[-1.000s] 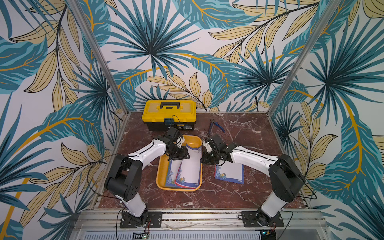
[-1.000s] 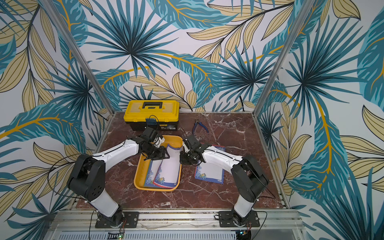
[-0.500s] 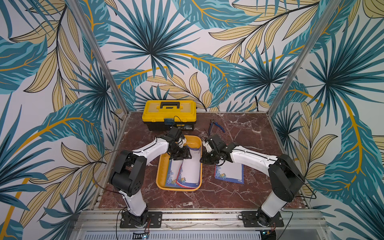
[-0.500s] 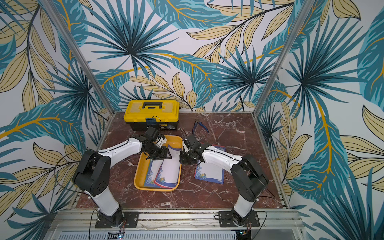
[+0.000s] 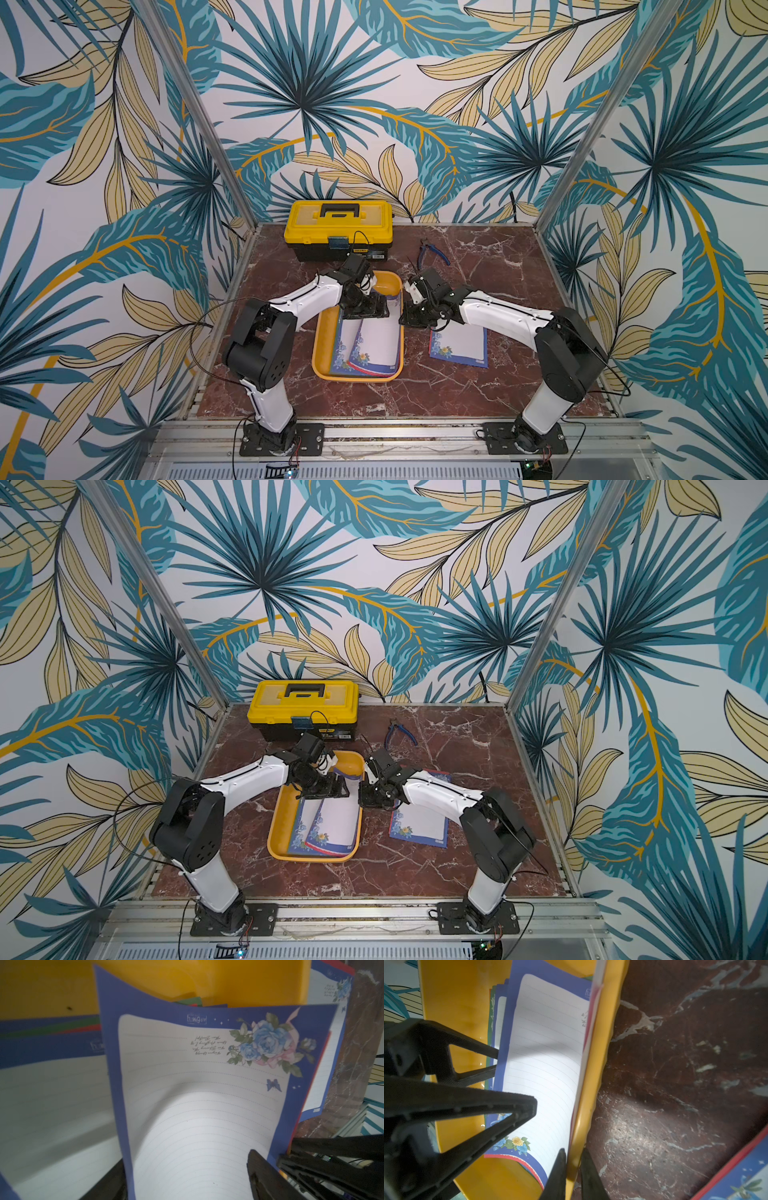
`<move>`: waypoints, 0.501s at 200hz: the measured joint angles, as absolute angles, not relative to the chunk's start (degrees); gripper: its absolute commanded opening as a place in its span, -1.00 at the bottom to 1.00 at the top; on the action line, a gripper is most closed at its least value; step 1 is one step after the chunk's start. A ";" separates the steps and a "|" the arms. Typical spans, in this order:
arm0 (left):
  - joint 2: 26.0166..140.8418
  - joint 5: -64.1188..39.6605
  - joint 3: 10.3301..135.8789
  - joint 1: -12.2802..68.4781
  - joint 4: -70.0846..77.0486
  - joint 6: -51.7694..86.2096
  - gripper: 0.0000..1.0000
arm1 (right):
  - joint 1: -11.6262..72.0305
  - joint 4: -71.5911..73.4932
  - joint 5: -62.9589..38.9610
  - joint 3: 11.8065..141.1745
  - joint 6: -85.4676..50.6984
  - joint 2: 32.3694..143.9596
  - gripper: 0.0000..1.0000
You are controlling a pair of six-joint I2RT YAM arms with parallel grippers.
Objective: Take out the stationery paper from the storage box
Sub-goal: Pick up the stationery paper from the storage box.
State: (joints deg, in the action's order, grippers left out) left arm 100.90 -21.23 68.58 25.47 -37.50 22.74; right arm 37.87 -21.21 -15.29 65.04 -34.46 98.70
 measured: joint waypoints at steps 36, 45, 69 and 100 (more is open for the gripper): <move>99.57 -17.34 68.51 25.45 -37.50 22.70 0.73 | 37.87 -21.21 -15.29 65.04 -34.44 98.72 -0.71; 99.55 -16.53 68.49 25.45 -37.47 22.74 0.74 | 37.87 -21.19 -15.29 65.04 -34.46 98.72 -0.71; 99.53 -14.70 67.83 25.45 -37.45 22.81 0.81 | 37.87 -21.19 -15.29 65.04 -34.46 98.72 -0.71; 99.55 -13.54 67.40 25.45 -37.54 22.74 0.86 | 37.87 -21.17 -15.29 65.04 -34.46 98.72 -0.72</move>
